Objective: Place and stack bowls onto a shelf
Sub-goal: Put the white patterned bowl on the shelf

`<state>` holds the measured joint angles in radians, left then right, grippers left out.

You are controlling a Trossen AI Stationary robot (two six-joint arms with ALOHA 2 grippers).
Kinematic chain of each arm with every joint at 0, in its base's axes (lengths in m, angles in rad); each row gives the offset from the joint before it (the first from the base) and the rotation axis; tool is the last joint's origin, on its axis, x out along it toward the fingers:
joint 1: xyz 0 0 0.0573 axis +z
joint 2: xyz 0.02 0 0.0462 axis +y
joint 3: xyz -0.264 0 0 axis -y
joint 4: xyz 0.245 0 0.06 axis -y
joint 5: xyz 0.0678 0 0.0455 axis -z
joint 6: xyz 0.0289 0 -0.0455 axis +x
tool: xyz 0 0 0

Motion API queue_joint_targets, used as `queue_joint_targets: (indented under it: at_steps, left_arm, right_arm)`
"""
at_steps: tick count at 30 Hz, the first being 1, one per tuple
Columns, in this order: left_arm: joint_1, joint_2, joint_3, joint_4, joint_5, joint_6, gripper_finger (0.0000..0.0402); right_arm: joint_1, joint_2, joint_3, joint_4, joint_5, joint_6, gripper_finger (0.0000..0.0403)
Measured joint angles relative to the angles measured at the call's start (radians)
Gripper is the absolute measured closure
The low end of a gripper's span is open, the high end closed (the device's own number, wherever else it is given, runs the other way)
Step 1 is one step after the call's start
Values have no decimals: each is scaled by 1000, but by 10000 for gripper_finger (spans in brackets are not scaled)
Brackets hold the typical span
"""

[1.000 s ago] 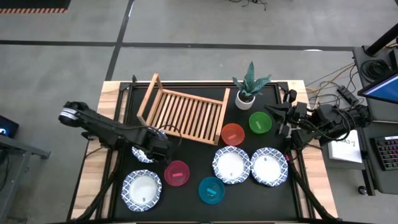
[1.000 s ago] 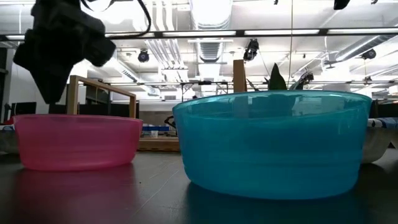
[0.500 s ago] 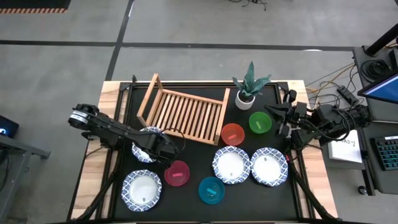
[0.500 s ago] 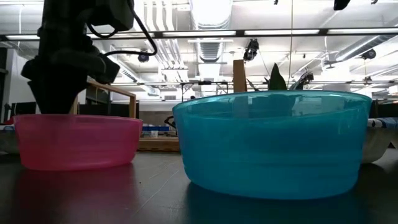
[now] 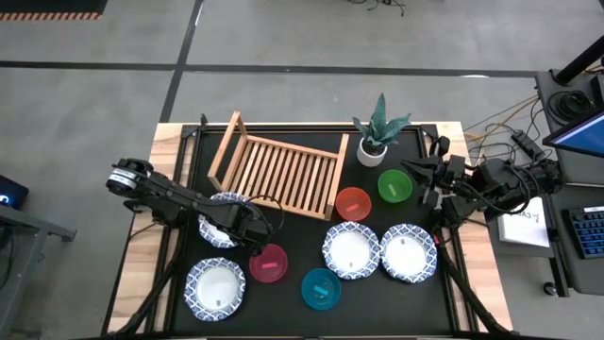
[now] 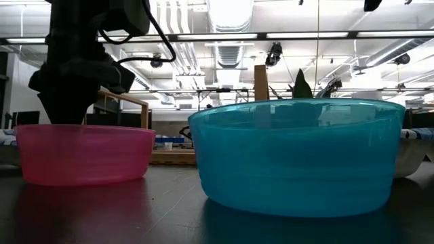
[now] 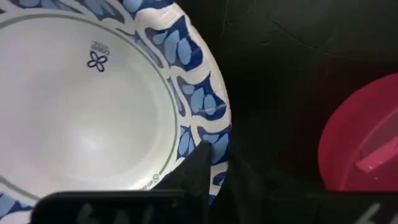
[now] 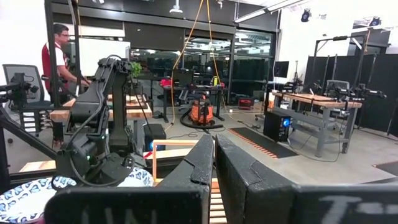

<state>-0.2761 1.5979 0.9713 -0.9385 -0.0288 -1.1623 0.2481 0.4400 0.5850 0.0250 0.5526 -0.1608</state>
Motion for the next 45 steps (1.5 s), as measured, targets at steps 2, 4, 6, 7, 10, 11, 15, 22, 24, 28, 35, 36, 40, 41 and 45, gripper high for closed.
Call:
queue_joint_targets:
  at_steps: [2, 4, 6, 7, 10, 11, 15, 22, 24, 28, 35, 36, 40, 41, 45]
  left_arm:
    - [-1, -1, -1, 0, 0, 2, 389]
    - [-2, -7, -1, -1, 0, 2, 397]
    - [-4, -9, 17, -20, 0, 18, 399]
    - [-6, -9, 32, -31, -6, 31, 400]
    - [-9, -9, 87, -87, -12, 100, 401]
    - [-11, -9, 112, -98, -17, 136, 401]
    - [-17, -8, 234, -159, -132, 307, 401]
    - [12, -7, 361, -161, -446, 712, 401]
    - [48, -7, 359, -160, -473, 801, 401]
    - [149, -7, 292, -143, -478, 912, 401]
    - [314, -7, 153, 15, -427, 1054, 401]
    - [329, -7, 141, 33, -415, 1063, 401]
    - [373, -7, 111, 74, -400, 1075, 401]
    - [380, -7, 108, 74, -400, 1075, 401]
    - [390, -7, 107, 76, -400, 1075, 392]
  right_arm:
    - [0, 0, 0, 0, 0, 0, 394]
    - [0, 0, 0, 0, 0, 0, 394]
    - [0, 0, 0, -1, 0, 0, 394]
    - [0, 0, 0, -1, 0, 0, 394]
    - [0, 0, 0, -2, 0, 0, 394]
    - [0, 0, 0, -3, 0, 0, 394]
    - [0, 0, 0, -4, 0, -6, 394]
    - [0, 0, 0, -5, 0, -8, 394]
    - [0, 0, 0, -5, 0, -7, 394]
    - [0, 0, 0, -6, 0, -7, 394]
    - [0, -1, 0, -9, 0, -6, 394]
    - [0, -1, 0, -9, 0, -6, 394]
    - [0, -1, 0, -12, 0, -6, 394]
    - [0, -1, 0, -13, 0, -6, 394]
    - [0, -1, 0, -13, 0, -6, 394]
